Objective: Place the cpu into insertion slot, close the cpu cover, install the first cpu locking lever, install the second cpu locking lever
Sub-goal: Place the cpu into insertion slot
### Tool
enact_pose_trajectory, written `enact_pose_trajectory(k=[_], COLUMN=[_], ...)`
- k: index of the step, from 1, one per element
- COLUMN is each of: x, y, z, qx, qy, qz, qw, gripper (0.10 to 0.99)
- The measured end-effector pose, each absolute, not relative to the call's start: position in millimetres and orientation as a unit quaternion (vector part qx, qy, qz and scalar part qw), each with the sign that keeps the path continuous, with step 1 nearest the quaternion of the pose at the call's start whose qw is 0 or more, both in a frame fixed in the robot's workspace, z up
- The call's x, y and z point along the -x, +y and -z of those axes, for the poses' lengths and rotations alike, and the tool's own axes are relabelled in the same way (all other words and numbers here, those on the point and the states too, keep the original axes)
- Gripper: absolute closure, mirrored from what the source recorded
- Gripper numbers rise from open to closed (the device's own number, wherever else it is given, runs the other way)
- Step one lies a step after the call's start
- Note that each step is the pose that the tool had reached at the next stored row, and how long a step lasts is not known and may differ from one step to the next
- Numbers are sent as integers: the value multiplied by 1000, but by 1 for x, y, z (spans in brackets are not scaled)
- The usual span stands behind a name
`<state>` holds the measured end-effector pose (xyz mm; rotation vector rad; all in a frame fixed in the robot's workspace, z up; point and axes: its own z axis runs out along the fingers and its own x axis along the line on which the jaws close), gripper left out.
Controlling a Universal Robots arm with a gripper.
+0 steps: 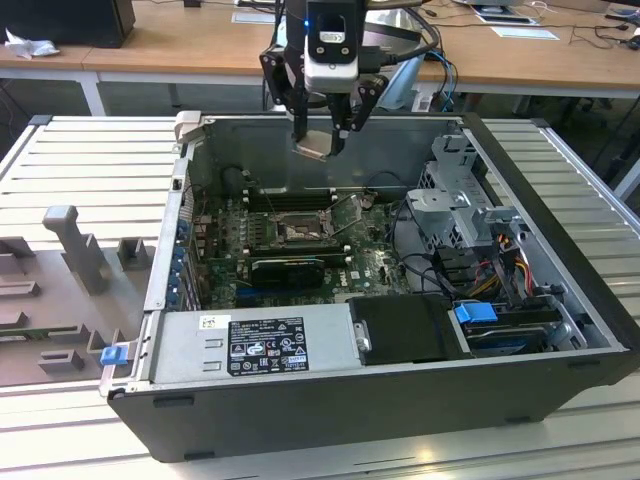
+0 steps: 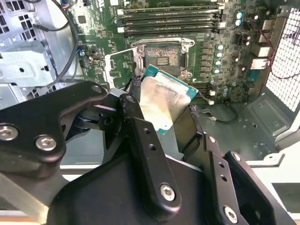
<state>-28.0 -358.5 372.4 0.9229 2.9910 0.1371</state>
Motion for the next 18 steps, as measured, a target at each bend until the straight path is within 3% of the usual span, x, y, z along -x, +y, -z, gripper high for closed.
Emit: enact_pose_trajectory(k=[18], x=[28], y=[-359], z=[-368], qx=[-422], qy=[905], qz=[-43], qw=[10], gripper=[561])
